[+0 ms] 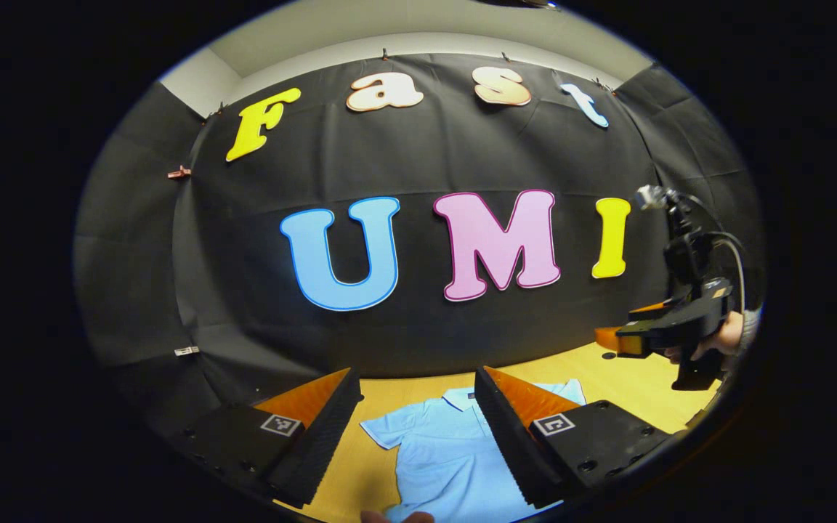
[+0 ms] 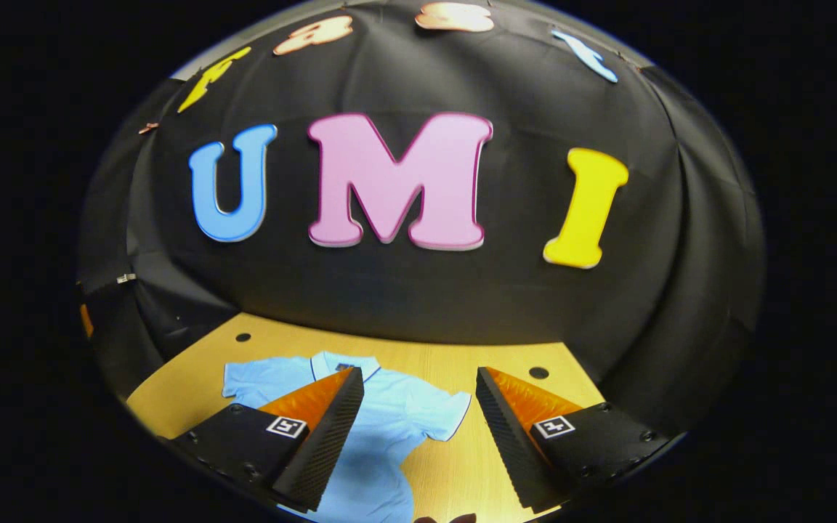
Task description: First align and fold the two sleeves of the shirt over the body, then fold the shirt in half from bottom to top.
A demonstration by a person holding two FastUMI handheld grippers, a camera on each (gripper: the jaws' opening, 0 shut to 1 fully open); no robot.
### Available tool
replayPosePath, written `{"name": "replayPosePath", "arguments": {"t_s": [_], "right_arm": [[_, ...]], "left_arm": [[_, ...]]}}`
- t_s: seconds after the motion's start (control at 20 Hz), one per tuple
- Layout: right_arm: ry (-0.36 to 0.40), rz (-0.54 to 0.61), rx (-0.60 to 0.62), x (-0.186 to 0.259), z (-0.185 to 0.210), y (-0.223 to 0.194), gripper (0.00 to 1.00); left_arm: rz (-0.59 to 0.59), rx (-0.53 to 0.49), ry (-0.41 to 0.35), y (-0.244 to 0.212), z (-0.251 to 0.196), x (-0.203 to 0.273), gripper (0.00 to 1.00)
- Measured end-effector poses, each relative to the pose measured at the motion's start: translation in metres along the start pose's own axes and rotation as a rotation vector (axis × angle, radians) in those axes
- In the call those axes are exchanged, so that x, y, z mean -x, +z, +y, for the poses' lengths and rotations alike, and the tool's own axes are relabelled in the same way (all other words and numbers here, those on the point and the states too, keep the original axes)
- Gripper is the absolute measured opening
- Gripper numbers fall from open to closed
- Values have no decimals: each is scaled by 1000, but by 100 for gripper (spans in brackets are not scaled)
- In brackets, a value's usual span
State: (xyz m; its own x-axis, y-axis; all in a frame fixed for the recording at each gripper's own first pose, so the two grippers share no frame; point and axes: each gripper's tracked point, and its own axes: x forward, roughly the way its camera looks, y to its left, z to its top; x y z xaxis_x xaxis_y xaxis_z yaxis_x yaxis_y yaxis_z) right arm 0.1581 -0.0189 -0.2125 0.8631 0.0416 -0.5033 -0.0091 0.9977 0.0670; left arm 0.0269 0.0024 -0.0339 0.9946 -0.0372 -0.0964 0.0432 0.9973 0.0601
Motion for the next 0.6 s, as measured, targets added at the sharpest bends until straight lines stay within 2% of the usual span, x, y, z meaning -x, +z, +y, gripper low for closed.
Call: {"name": "replayPosePath", "arguments": {"t_s": [0.3, 0.6], "right_arm": [[-56, 259, -89, -117, -43, -91, 97], [-128, 427, -176, -189, -73, -164, 98]], "left_arm": [[64, 11, 50, -18, 5, -9, 100], [130, 5, 111, -36, 12, -13, 100]]}}
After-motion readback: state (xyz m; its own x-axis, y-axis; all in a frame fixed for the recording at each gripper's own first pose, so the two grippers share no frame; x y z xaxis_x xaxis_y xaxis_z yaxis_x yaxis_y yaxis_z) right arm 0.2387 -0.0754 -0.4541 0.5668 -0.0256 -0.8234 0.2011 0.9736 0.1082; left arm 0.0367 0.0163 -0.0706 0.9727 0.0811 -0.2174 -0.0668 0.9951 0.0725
